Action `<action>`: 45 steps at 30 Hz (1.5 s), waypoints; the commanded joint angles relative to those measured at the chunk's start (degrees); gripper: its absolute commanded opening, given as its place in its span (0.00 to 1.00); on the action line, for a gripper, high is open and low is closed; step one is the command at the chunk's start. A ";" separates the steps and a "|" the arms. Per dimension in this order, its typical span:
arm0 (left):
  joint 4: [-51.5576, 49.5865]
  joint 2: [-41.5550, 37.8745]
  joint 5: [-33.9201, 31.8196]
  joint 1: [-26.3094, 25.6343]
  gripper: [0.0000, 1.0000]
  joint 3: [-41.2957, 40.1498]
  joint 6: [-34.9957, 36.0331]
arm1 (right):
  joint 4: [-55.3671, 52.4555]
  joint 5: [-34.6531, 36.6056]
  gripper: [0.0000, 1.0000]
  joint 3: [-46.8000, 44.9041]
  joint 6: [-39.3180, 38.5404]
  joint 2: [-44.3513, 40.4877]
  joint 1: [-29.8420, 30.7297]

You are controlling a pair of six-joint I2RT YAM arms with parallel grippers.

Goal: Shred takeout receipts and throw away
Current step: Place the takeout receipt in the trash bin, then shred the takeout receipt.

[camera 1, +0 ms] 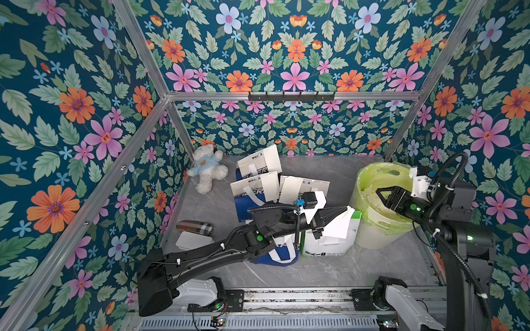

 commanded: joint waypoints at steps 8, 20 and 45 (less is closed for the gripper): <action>14.95 2.51 -1.29 -0.02 0.00 -1.31 -8.31 | 39.35 -38.37 0.61 -11.32 19.27 -6.90 2.75; 19.58 3.92 -1.43 -0.04 0.00 -1.00 -11.70 | 45.85 -43.21 0.52 -15.45 21.70 -8.69 5.61; 19.77 8.06 0.11 -0.06 0.08 1.93 -12.38 | 39.99 -38.56 0.00 -15.90 19.44 -8.06 7.30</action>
